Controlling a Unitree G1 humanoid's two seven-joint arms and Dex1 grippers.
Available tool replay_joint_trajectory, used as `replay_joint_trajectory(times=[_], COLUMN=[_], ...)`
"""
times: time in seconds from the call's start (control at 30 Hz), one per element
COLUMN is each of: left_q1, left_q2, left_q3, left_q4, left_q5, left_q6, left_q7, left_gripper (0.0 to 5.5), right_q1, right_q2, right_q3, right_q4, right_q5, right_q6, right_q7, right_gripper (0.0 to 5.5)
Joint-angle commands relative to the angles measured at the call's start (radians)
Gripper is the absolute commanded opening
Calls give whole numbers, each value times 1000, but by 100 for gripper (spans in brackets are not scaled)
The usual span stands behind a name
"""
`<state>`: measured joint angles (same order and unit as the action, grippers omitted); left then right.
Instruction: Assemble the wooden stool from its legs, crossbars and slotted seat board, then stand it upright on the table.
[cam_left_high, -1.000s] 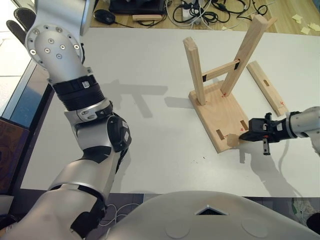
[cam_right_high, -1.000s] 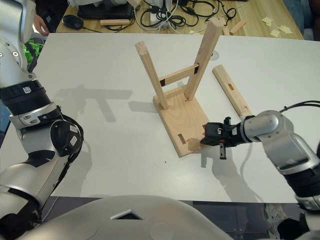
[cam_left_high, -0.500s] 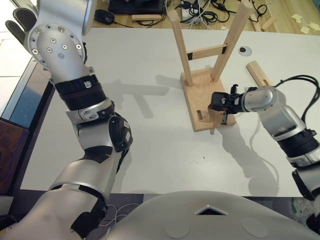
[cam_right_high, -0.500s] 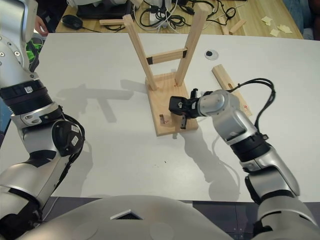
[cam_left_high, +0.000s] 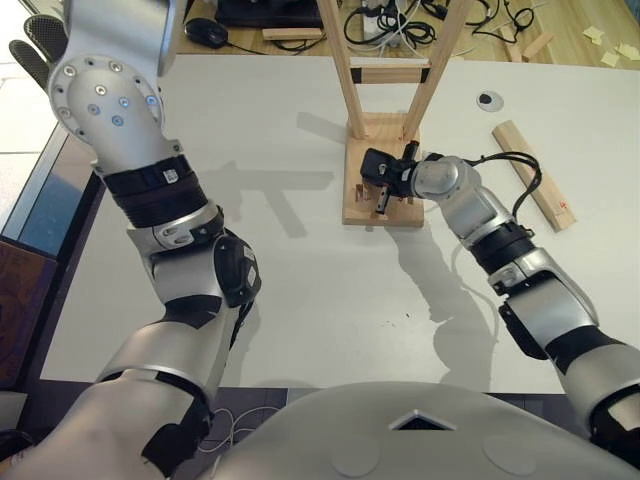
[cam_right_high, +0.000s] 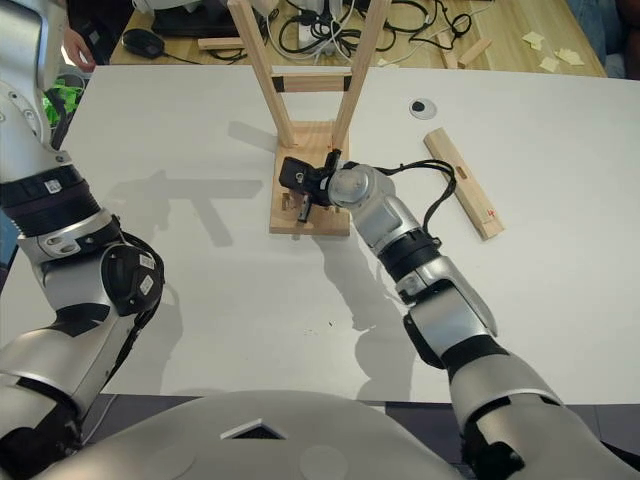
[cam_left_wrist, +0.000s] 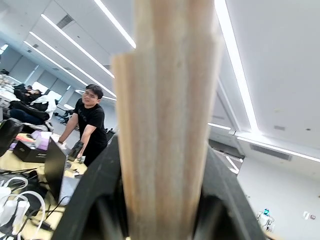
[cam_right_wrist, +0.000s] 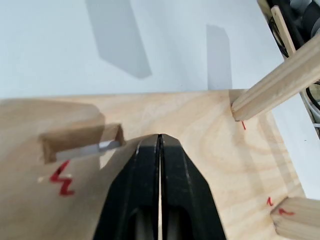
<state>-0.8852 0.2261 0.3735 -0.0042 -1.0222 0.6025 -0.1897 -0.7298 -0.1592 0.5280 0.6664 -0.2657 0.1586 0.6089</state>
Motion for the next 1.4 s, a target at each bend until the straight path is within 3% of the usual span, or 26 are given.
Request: replay_joint_trajectory(times=[0.03,0.2,0.43,0.83,0.93,1.1,1.23,1.4], left_q1=[85,259,450,461,419,365,354,291], left_q2=[-6,-70,-199,-226,-319,-385,-417,-429], left_q3=[-79,-143,-193,-177,-81,-10,-17,-14], left_q4=[-87,-240,-370,-370,-329,-288,-278,-219], left_q5=[98,200,270,275,108,-143,-182,-144], left_q6=[-5,6,14,19,18,12,-46,-192], left_q7=[28,177,368,396,479,559,542,485], left_gripper=[101,101,101,101,101,101,101,101], right_q1=[-52,141,473,547,518,430,276,225], right_q2=[28,-105,-286,-288,-279,-157,144,370], right_q3=[-99,-293,-432,-423,-423,-474,-734,-917], right_q4=[22,-415,-887,-957,-943,-945,-973,-1017], right_q5=[43,148,231,279,288,404,746,1103], right_q6=[-8,231,529,562,548,487,698,797], right_q7=[-52,-21,39,-17,-26,-46,-255,-505], right_gripper=[0,0,0,0,0,0,43,133])
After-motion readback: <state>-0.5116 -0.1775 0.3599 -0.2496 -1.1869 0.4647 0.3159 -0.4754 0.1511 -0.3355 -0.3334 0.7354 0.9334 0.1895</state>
